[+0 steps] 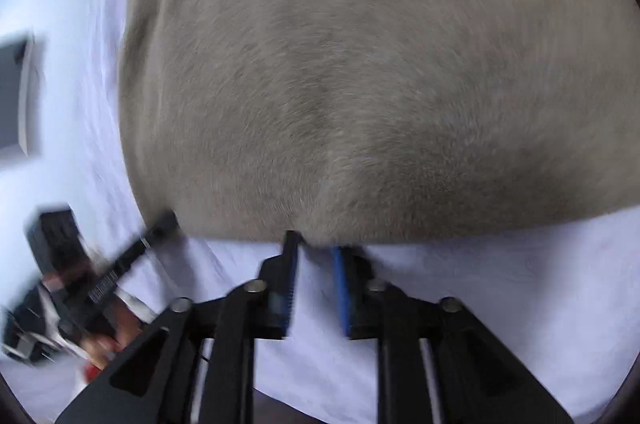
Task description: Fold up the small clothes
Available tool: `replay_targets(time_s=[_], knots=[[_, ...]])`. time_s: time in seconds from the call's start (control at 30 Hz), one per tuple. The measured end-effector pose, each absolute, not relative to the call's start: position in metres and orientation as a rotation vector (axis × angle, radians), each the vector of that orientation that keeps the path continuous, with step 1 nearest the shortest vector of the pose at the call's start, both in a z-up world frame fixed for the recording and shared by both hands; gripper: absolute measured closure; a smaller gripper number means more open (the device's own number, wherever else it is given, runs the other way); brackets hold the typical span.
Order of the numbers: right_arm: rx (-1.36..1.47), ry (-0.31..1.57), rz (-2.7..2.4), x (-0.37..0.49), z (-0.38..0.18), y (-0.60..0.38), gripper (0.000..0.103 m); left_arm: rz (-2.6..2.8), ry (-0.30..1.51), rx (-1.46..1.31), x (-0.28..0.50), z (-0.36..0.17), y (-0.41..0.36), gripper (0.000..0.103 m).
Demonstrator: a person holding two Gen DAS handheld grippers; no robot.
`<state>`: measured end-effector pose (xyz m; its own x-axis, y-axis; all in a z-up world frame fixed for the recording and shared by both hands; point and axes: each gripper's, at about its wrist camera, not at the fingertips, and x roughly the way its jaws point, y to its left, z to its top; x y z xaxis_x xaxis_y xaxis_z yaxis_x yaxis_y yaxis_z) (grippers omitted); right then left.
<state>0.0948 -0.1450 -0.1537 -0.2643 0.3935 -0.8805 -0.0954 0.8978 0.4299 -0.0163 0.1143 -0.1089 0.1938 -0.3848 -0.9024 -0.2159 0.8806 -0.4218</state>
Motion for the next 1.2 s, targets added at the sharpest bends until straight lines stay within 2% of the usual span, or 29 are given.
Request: replay_targets(time_s=[0.07,0.27,0.4,0.5,0.53,0.57,0.6,0.63,0.67,0.8,0.9,0.97,1.03,1.1,1.13,1.2], knots=[[0.053,1.747,0.532,0.099,-0.126,-0.123,0.057,-0.112,1.380,-0.471,-0.017,-0.106,0.109,0.096],[-0.108,1.548,0.717,0.164,-0.063,-0.012,0.054,-0.076,1.344,-0.383,-0.022,-0.102,0.099,0.096],[-0.246,1.488,0.657,0.215,-0.074,0.071,0.053,-0.065,1.330,-0.443,-0.024,-0.104,0.108,0.096],[-0.361,1.560,0.551,0.236,-0.111,0.102,0.051,-0.054,1.323,-0.451,-0.025,-0.106,0.110,0.096],[-0.405,1.583,0.522,0.238,-0.127,0.109,0.051,-0.049,1.321,-0.451,-0.025,-0.106,0.109,0.096],[-0.428,1.584,0.512,0.238,-0.136,0.110,0.064,-0.045,1.319,-0.450,-0.027,-0.106,0.110,0.096],[-0.433,1.566,0.511,0.239,-0.140,0.109,0.087,-0.040,1.317,-0.454,-0.024,-0.106,0.106,0.096],[-0.403,1.537,0.525,0.239,-0.135,0.102,0.095,-0.039,1.315,-0.462,-0.023,-0.106,0.105,0.096],[-0.320,1.510,0.569,0.241,-0.126,0.089,0.096,-0.038,1.314,-0.472,-0.023,-0.106,0.106,0.096],[0.101,1.362,0.851,0.251,-0.082,0.027,0.096,-0.041,1.312,-0.477,-0.024,-0.107,0.108,0.096],[0.266,1.385,0.850,0.263,-0.083,0.007,0.096,-0.045,1.317,-0.455,-0.024,-0.108,0.107,0.096],[0.181,1.389,0.803,0.259,-0.084,0.013,0.092,-0.044,1.322,-0.448,-0.024,-0.108,0.106,0.096],[-0.025,1.407,0.758,0.244,-0.090,0.037,0.092,-0.042,1.323,-0.447,-0.024,-0.108,0.105,0.096],[-0.199,1.463,0.695,0.237,-0.107,0.051,0.085,-0.038,1.321,-0.441,-0.024,-0.106,0.102,0.096],[-0.256,1.503,0.649,0.235,-0.119,0.059,0.085,-0.036,1.321,-0.438,-0.023,-0.107,0.101,0.096],[-0.173,1.578,0.638,0.237,-0.140,0.066,0.082,-0.029,1.323,-0.436,-0.021,-0.107,0.097,0.096]])
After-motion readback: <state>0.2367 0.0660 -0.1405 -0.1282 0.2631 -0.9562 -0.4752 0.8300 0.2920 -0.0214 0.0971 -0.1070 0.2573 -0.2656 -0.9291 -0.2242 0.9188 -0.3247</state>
